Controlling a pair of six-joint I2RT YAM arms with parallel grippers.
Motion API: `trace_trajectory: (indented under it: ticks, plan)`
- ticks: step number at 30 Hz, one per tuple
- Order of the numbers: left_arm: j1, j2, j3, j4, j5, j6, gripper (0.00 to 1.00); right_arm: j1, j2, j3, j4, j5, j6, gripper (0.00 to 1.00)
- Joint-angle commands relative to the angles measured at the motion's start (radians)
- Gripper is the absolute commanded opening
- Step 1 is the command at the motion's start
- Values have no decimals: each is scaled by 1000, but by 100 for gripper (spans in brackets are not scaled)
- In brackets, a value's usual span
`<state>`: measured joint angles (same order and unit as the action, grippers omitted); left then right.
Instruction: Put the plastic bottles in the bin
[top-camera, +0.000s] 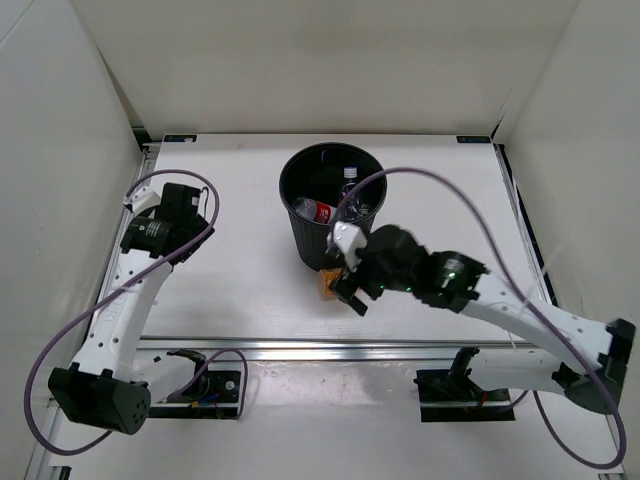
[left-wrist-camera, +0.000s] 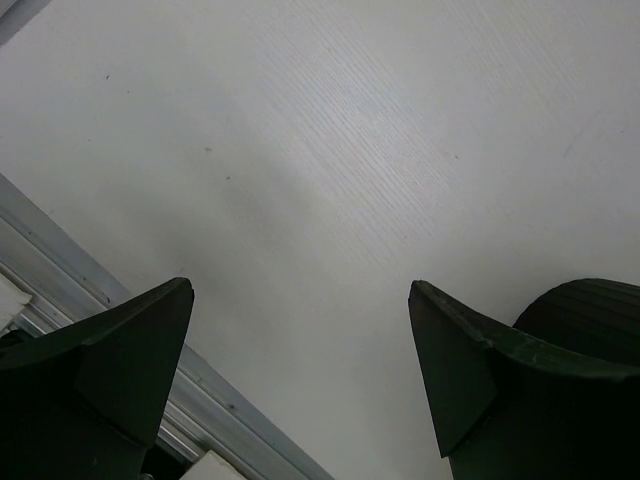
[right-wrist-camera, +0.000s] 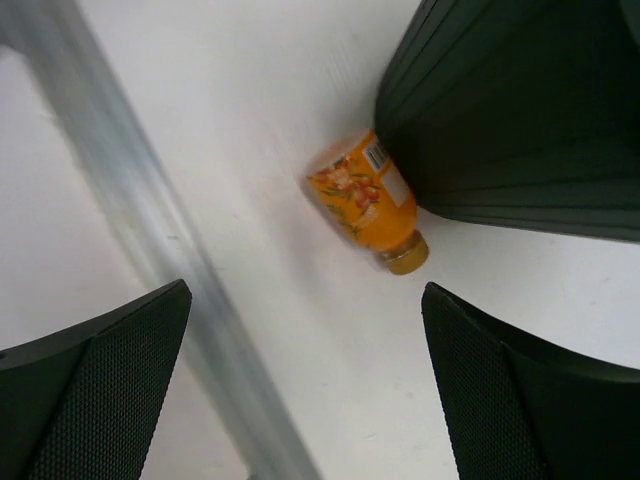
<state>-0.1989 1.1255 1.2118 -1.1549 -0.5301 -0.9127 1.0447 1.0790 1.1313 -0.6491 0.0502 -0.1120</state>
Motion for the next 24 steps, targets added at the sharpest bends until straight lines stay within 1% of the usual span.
trace_trajectory:
  ticks: [1, 2, 3, 4, 5, 7, 10, 11, 15, 19, 22, 24]
  plan:
    - [13, -52, -41, -6, 21, 9, 100, 110, 62, -115, 135, 268, -178, 100]
    - [13, -70, -53, 3, 21, 9, 100, 132, 87, -154, 241, 290, -202, 100]
    - [13, -79, -76, 3, 21, 20, 100, 171, 96, -191, 311, 312, -231, 100]
    - [13, -79, -87, 14, 21, 20, 100, 181, 107, -255, 381, 336, -257, 100]
    - [13, -93, -96, 14, 21, 29, 100, 181, 139, -271, 484, 336, -285, 100]
    - [13, -102, -118, 14, 21, 29, 100, 181, 189, -271, 549, 356, -299, 100]
    - [13, -112, -127, 4, 21, 40, 100, 172, 307, -289, 644, 356, -299, 100]
    - [13, -112, -127, 4, 21, 40, 100, 163, 326, -289, 644, 356, -299, 100]
    - [13, -112, -118, 4, 21, 58, 100, 163, 377, -335, 755, 398, -311, 100]
    - [13, -112, -95, -5, 30, 77, 100, 124, 447, -337, 746, 419, -299, 100]
    - [13, -112, -84, -5, 42, 98, 100, 74, 476, -326, 724, 419, -241, 100]
    - [13, -112, -84, -26, 42, 98, 100, 37, 476, -315, 714, 384, -210, 100]
